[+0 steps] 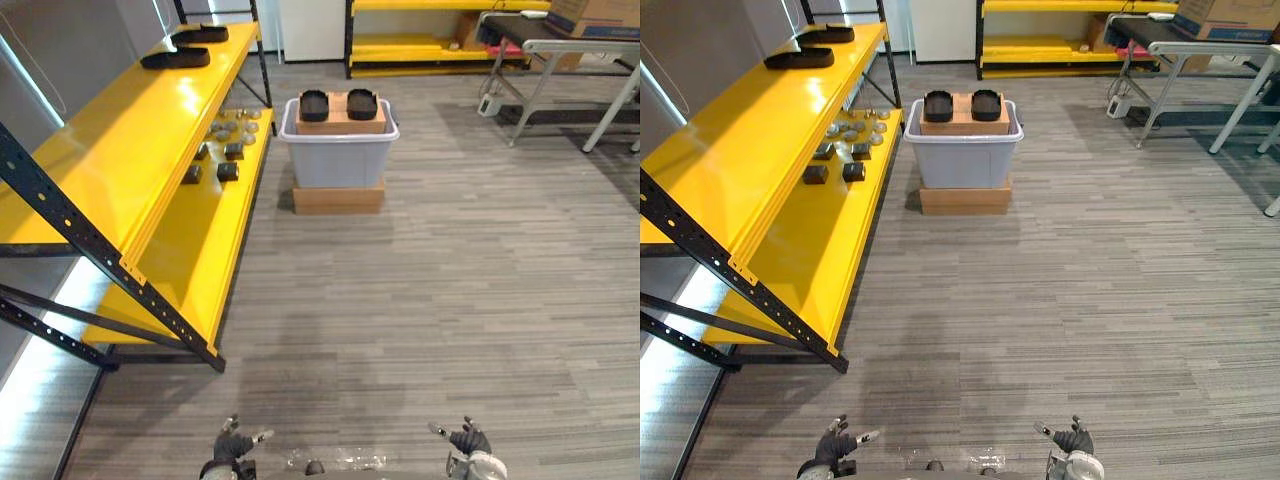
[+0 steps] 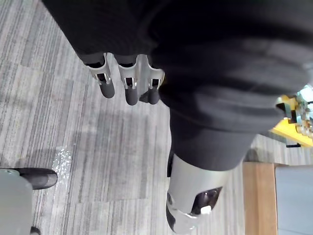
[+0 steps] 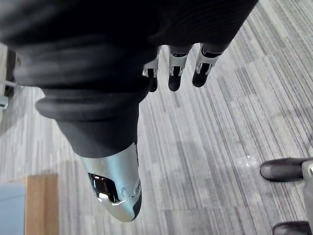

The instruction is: Walk over and take plastic housings, then place them on the shelf

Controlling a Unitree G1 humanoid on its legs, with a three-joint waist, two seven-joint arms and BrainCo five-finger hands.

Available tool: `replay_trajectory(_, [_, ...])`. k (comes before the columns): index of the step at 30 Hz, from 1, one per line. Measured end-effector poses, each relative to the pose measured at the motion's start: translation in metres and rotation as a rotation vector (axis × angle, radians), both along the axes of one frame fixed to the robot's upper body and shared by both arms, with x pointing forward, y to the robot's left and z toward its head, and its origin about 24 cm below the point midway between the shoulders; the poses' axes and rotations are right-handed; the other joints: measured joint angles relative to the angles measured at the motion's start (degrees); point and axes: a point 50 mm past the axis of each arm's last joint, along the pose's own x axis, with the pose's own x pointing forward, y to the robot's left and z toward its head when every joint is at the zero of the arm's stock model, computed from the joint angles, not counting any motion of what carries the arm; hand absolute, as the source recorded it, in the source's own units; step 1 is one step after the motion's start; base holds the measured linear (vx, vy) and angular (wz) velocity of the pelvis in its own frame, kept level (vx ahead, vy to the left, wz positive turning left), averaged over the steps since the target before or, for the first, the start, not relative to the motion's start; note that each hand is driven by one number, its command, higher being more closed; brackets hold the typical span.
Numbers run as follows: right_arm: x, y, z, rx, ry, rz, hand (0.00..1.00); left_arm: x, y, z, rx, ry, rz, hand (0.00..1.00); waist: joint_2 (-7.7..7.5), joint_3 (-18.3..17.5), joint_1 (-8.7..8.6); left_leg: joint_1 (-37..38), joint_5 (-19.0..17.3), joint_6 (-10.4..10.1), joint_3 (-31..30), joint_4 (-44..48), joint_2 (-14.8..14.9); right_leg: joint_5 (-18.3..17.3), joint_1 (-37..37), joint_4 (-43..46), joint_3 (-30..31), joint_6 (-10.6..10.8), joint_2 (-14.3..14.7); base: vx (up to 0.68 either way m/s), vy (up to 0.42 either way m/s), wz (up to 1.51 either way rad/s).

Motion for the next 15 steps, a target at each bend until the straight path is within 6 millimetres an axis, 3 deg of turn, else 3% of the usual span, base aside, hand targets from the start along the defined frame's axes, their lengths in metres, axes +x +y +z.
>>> replay_trajectory(5, [0.016, -0.014, 0.014, -0.062, -0.069, 0.034, 0.00, 0.011, 0.002, 0.009, 0.013, -0.063, -0.007, 0.00, 1.01, 0.6, 0.05, 0.7, 0.0, 0.0, 0.2, -1.0, -0.1, 0.3, 0.6, -1.2, 1.0, 0.4, 0.0, 0.05, 0.004, -0.08])
replay_trajectory(15, [0.021, -0.020, 0.018, -0.076, -0.087, 0.036, 0.00, 0.015, 0.011, 0.014, 0.021, -0.093, 0.034, 0.00, 1.42, 1.3, 0.04, 0.7, -0.5, 0.5, 0.3, -1.0, 0.1, 0.6, 0.5, -1.4, 1.6, 0.2, 0.2, -0.01, 0.001, -0.02])
